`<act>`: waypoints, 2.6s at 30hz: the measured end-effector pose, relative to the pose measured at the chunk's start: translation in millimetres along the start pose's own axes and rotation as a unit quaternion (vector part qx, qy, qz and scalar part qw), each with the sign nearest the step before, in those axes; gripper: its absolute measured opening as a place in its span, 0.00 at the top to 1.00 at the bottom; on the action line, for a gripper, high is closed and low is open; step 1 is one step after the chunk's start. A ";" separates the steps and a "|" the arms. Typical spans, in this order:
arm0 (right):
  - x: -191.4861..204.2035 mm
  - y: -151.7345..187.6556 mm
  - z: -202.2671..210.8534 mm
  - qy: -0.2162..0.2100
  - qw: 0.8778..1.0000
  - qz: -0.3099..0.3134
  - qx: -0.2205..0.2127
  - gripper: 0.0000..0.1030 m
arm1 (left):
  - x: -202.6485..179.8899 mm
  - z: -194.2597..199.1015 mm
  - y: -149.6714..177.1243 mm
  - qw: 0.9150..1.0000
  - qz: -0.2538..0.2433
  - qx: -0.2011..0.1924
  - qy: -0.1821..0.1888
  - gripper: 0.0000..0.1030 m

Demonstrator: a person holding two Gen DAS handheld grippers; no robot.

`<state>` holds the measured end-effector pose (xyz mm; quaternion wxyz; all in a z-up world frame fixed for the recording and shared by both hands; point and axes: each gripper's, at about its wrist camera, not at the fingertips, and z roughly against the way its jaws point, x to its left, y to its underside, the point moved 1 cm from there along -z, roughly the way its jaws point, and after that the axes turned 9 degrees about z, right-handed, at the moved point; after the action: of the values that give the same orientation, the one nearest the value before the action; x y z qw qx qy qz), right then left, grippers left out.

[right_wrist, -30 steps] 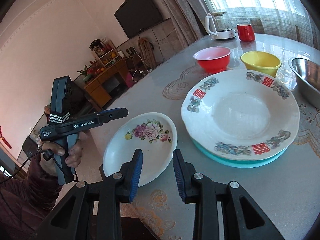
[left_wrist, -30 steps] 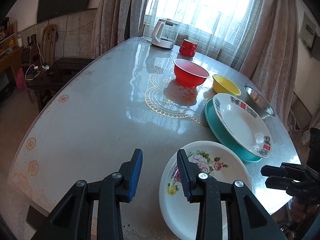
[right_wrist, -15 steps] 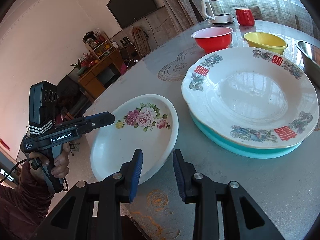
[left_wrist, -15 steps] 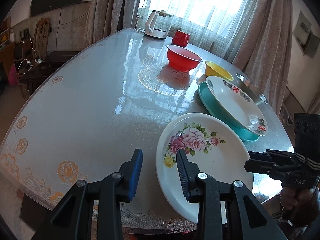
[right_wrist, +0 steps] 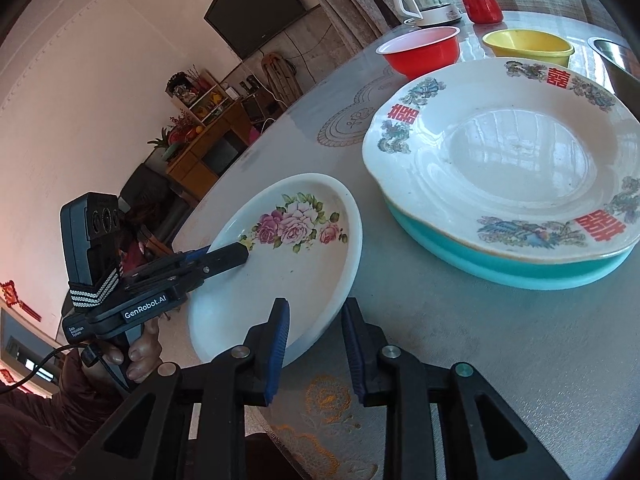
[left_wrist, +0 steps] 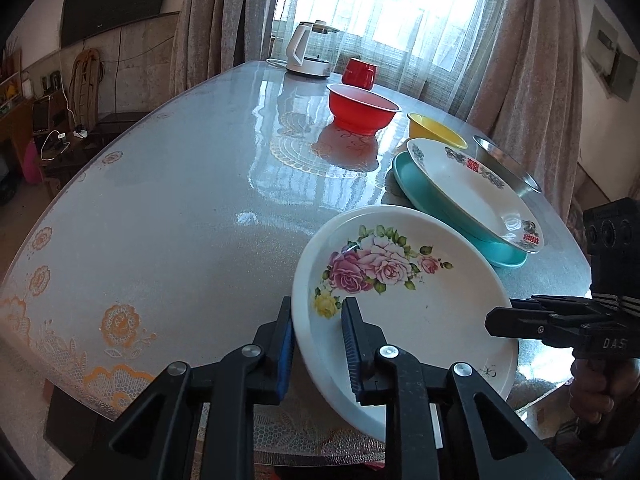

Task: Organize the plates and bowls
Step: 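Grasp the rim of the pink-rose plate with the left gripper and lift, then carry the pink-rose plate with the left gripper over the double-happiness plate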

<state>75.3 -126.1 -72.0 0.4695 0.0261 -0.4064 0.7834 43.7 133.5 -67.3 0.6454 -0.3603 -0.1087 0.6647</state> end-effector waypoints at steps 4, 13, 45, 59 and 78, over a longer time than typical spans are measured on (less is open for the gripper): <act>-0.4 -0.8 -0.8 0.000 1.000 -0.004 0.001 0.75 | 2.2 -0.4 0.1 1.000 0.002 -0.004 0.008 0.79; 12.2 -2.8 -4.1 0.036 0.999 0.021 -0.001 0.75 | 1.5 -1.4 -0.5 1.000 0.003 -0.016 -0.005 0.79; 12.4 -22.8 30.7 0.066 0.996 0.026 -0.061 0.79 | -22.9 15.4 -39.4 0.998 -0.009 -0.049 0.038 0.80; -34.7 -28.3 86.2 0.127 0.984 -0.043 -0.117 0.79 | -105.7 -29.1 -85.8 0.993 -0.079 -0.035 0.080 0.80; -87.1 -27.8 91.1 0.184 0.973 -0.110 -0.089 0.79 | -144.7 -89.3 -94.0 0.992 -0.113 0.015 0.062 0.80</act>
<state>113.8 -242.2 -30.9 0.6202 -0.1153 -0.3760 0.6788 158.9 -17.1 -25.0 0.7272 -0.3765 -0.0980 0.5655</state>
